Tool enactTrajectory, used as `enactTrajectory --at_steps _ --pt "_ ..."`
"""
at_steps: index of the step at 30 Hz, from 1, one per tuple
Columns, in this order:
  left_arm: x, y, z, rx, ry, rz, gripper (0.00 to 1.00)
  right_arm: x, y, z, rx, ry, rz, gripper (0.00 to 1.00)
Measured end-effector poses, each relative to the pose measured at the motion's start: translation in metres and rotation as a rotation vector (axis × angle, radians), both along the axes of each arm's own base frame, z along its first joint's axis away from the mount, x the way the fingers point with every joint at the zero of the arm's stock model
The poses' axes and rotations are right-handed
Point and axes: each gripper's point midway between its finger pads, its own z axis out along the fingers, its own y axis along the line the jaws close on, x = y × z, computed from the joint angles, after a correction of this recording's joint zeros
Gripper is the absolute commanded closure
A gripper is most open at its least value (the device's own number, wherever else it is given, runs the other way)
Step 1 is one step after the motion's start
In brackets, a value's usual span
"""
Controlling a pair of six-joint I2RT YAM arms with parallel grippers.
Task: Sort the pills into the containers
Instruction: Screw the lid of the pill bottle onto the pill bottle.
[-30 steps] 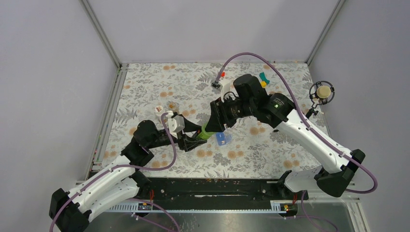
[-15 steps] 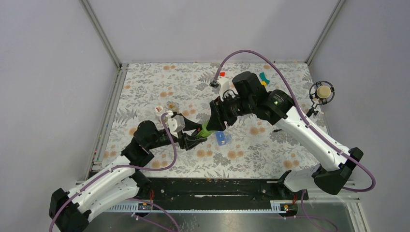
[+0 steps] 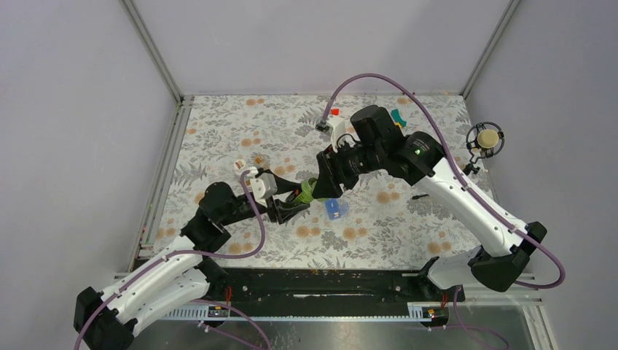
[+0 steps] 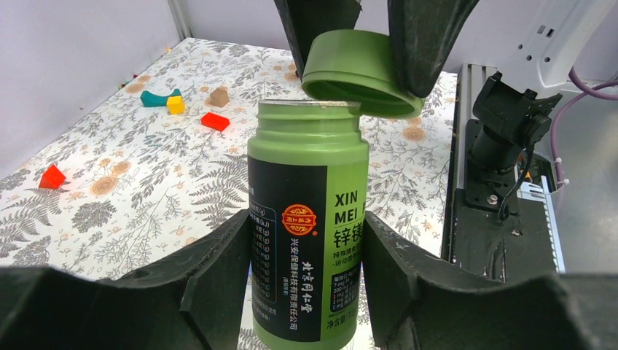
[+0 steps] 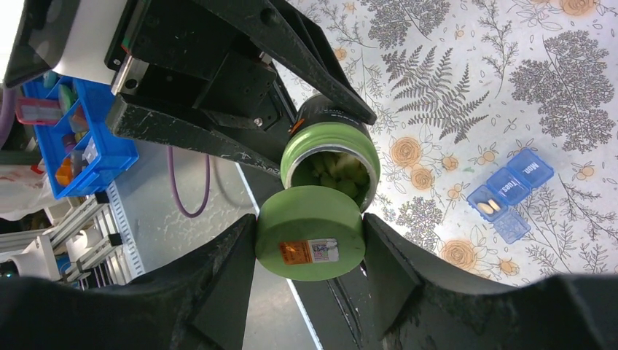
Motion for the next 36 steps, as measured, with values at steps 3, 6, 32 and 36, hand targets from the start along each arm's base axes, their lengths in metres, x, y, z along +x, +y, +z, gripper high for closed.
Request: enactTrajectory --at_steps 3,6,32,36 --pt "0.0 0.0 -0.002 0.01 -0.007 -0.003 1.0 0.0 0.002 0.001 0.0 0.008 0.008 0.6" --pt "-0.001 -0.001 -0.008 0.028 0.0 -0.018 1.0 -0.001 0.002 0.001 -0.008 0.018 0.012 0.6" --pt "-0.013 -0.002 -0.021 0.077 0.005 -0.085 1.0 0.003 0.005 -0.019 -0.079 0.084 0.014 0.6" --pt "-0.013 -0.002 -0.019 0.073 -0.001 -0.083 1.0 0.004 0.004 -0.023 -0.097 0.088 0.007 0.6"
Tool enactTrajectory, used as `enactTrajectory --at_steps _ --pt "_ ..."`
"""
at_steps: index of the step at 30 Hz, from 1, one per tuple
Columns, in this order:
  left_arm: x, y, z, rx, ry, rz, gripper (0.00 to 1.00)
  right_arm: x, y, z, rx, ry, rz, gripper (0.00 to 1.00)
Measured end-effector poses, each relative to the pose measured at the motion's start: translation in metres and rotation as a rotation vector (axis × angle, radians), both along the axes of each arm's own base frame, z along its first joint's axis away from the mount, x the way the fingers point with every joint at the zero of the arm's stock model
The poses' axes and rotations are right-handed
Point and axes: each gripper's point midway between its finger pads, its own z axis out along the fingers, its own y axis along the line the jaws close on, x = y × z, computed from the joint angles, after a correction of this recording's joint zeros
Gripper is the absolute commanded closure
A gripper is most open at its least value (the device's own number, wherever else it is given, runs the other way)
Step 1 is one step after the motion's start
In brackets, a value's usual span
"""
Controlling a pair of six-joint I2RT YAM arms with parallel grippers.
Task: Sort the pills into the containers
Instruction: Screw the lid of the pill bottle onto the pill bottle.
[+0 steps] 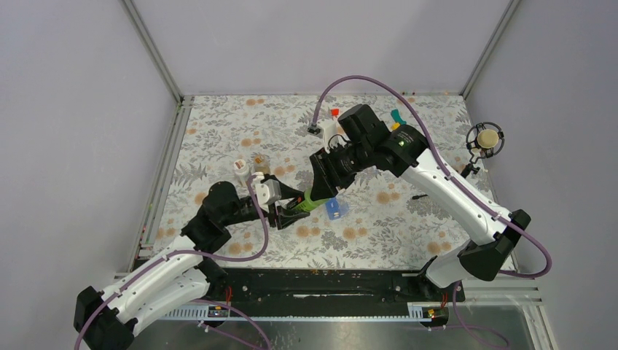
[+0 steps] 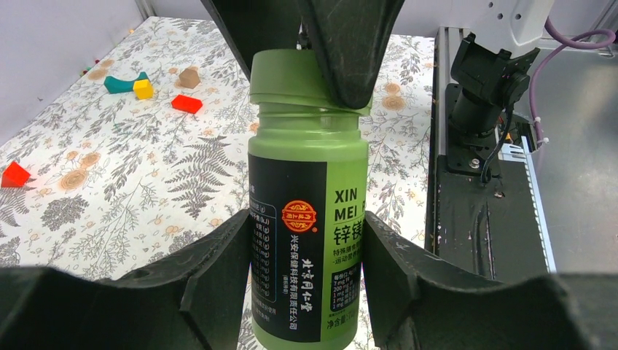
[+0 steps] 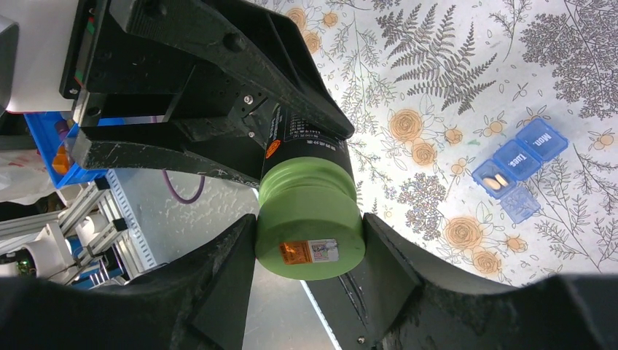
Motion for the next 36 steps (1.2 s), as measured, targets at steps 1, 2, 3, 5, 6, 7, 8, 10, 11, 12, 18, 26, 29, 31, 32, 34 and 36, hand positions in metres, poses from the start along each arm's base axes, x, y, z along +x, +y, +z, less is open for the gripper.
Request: enactTrajectory --at_steps 1,2,3,5,6,7,8,10,11,12,18,26,29,31,32,34,36 --pt "0.0 0.0 0.0 0.0 -0.001 0.002 1.0 0.001 0.0 0.0 -0.001 -0.001 -0.001 0.6" --pt "0.0 0.001 0.001 -0.002 -0.002 0.003 1.0 0.001 0.0 0.0 -0.002 -0.003 -0.003 0.6" --pt "0.0 0.001 0.001 -0.003 -0.003 0.004 1.0 0.001 0.0 -0.001 -0.003 -0.003 -0.004 0.6" --pt "0.0 0.001 0.002 -0.003 -0.004 0.006 1.0 0.002 0.0 -0.001 -0.005 -0.007 -0.008 0.6" --pt "0.0 0.001 0.002 -0.004 -0.005 0.006 1.0 0.002 0.0 0.0 -0.006 -0.008 -0.009 0.61" --pt "0.0 0.001 0.002 -0.004 -0.005 0.006 1.0 0.003 0.0 0.0 -0.005 -0.01 -0.01 0.61" --pt "0.0 0.001 0.002 -0.005 -0.007 0.007 1.0 0.003 0.0 0.0 -0.004 -0.011 -0.01 0.61" --pt "0.0 0.002 0.004 -0.008 -0.01 0.011 1.0 0.003 0.001 0.001 0.0 -0.011 -0.011 0.61" --pt "0.0 0.002 0.004 -0.009 -0.011 0.013 1.0 0.004 0.002 0.001 0.005 -0.013 -0.012 0.61" --pt "0.001 0.003 0.005 -0.01 -0.012 0.016 1.0 0.004 0.003 0.002 0.009 -0.014 -0.013 0.61" --pt "0.0 0.003 0.007 -0.018 -0.021 0.012 1.0 0.002 0.008 0.002 0.035 0.005 -0.002 0.61" --pt "-0.005 0.002 0.006 -0.017 -0.02 -0.014 1.0 -0.004 0.007 0.0 0.038 0.028 0.02 0.61" --pt "-0.007 0.002 0.006 -0.016 -0.018 -0.022 1.0 -0.005 0.007 -0.001 0.037 0.034 0.029 0.62" --pt "-0.007 0.002 0.005 -0.014 -0.015 -0.026 1.0 -0.006 0.007 -0.001 0.035 0.039 0.031 0.62" --pt "-0.008 0.002 0.004 -0.012 -0.012 -0.027 1.0 -0.006 0.007 -0.002 0.032 0.044 0.031 0.62" --pt "-0.008 0.002 0.002 -0.007 -0.006 -0.029 1.0 -0.006 0.007 -0.004 0.025 0.05 0.03 0.62" --pt "-0.007 0.001 -0.001 0.002 0.004 -0.03 1.0 -0.005 0.007 -0.007 0.016 0.057 0.025 0.63"
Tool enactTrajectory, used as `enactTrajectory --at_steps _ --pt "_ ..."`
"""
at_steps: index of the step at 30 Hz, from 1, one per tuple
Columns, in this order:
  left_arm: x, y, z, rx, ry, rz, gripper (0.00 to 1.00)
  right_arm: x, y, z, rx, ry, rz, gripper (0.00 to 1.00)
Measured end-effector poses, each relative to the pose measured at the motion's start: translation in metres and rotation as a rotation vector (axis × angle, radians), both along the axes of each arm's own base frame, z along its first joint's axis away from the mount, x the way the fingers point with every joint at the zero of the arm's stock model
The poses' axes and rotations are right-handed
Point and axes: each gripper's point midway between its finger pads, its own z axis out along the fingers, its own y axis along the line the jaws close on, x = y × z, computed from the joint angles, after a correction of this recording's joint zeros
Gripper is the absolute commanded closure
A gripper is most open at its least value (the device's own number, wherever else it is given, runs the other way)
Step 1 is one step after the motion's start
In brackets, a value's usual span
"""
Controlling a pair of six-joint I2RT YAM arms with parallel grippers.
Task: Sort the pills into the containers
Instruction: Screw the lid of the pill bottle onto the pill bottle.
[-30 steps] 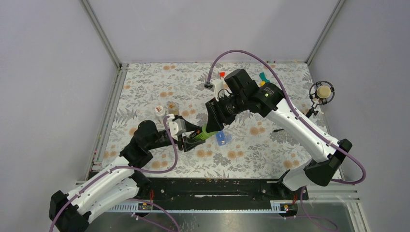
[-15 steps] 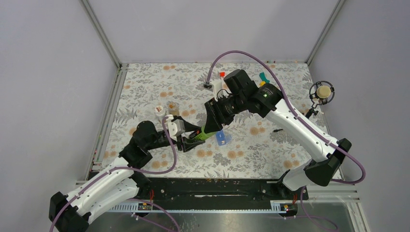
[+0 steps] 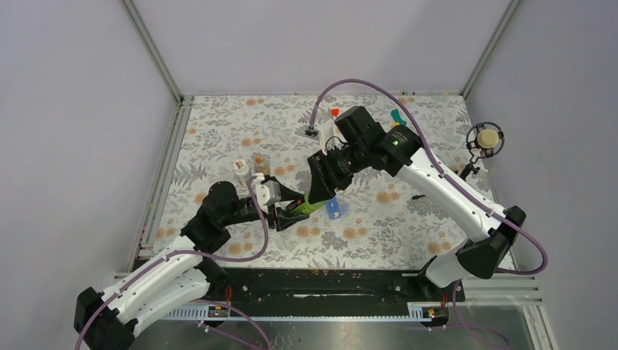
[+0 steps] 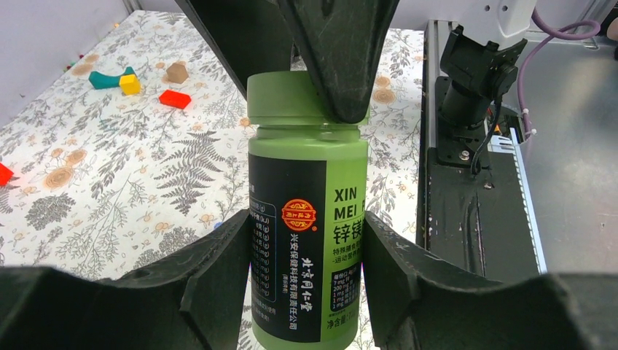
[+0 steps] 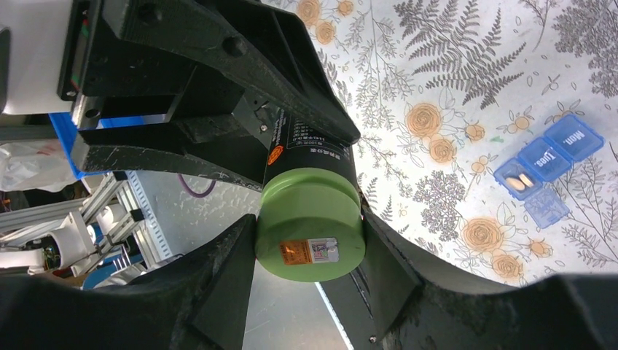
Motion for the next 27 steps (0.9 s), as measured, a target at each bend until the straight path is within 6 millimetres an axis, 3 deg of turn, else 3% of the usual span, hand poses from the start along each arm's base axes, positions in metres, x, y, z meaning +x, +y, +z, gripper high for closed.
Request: enactTrajectory --at_steps 10,21,27 --pt "0.006 -0.002 -0.023 0.063 0.054 0.006 1.0 0.009 0.001 -0.024 -0.043 0.074 -0.145 0.61" --pt "0.012 0.0 -0.019 0.052 0.036 0.04 1.0 0.017 0.004 -0.019 0.001 0.133 -0.329 0.52" --pt "0.018 0.002 -0.017 0.044 0.02 0.072 1.0 0.025 0.004 -0.017 0.036 0.131 -0.412 0.52"
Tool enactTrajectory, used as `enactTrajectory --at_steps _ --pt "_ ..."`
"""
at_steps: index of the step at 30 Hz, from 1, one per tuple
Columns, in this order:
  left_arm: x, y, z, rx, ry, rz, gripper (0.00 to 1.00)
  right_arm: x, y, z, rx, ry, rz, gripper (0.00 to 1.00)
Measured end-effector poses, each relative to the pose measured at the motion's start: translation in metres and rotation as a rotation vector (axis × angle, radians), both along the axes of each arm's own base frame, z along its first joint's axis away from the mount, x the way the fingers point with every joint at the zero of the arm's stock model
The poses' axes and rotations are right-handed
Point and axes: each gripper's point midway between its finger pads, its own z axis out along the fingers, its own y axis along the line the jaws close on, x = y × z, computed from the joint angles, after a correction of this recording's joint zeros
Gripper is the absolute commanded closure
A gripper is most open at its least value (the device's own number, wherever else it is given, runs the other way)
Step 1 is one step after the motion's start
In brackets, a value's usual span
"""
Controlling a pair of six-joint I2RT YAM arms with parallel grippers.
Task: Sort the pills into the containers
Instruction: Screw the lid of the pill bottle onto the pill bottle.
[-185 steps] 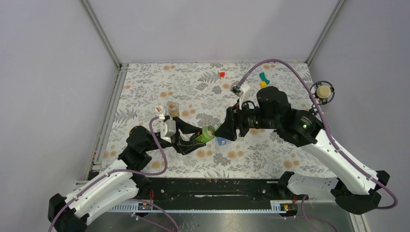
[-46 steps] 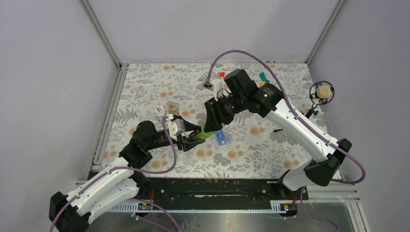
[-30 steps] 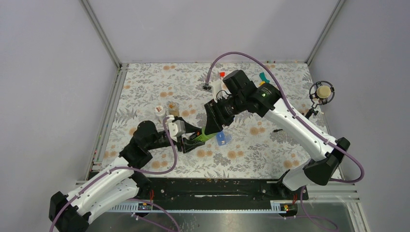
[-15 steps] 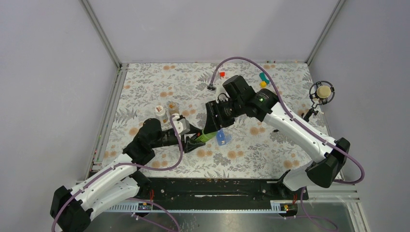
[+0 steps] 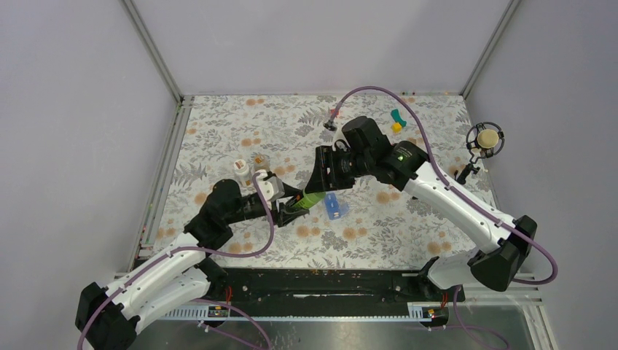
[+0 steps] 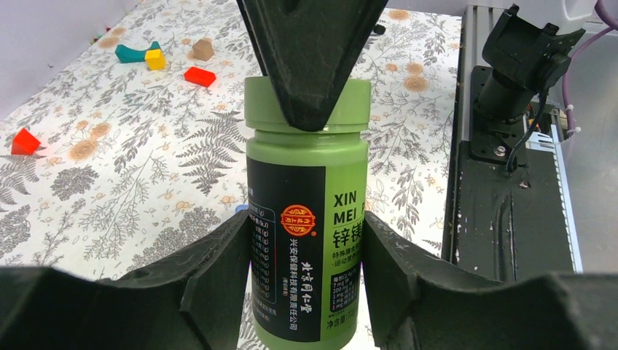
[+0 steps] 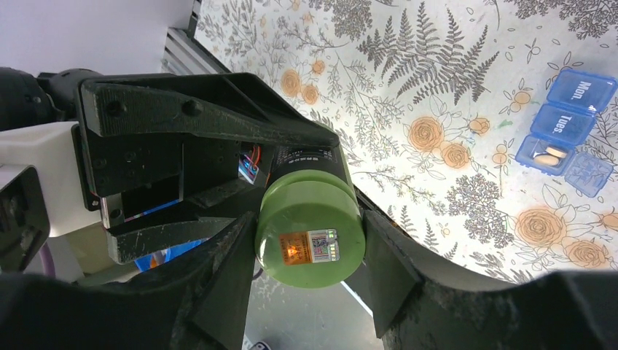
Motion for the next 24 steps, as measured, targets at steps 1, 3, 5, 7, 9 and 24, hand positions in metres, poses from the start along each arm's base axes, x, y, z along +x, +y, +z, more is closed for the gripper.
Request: enactTrajectory --at_steps 1,3,5,7,9,24 --pt "0.001 0.0 0.001 -0.003 -0.004 0.003 1.0 0.001 0.0 0.001 0.006 -0.003 -0.014 0.52" --pt "0.002 0.0 0.003 -0.008 -0.011 0.008 1.0 0.003 0.0 0.003 0.017 -0.006 -0.039 0.51" --pt "0.004 0.0 0.004 -0.01 -0.014 0.016 1.0 0.006 0.0 0.004 0.023 -0.01 -0.058 0.49" --pt "0.005 0.001 0.004 -0.011 -0.015 0.024 1.0 0.008 0.001 0.004 0.026 -0.01 -0.073 0.46" --pt "0.007 0.002 0.003 -0.013 -0.019 0.036 1.0 0.01 0.001 0.004 0.027 -0.012 -0.088 0.45" --pt "0.013 0.002 0.007 -0.031 -0.04 0.068 1.0 0.026 0.003 0.009 0.048 -0.091 -0.15 0.35"
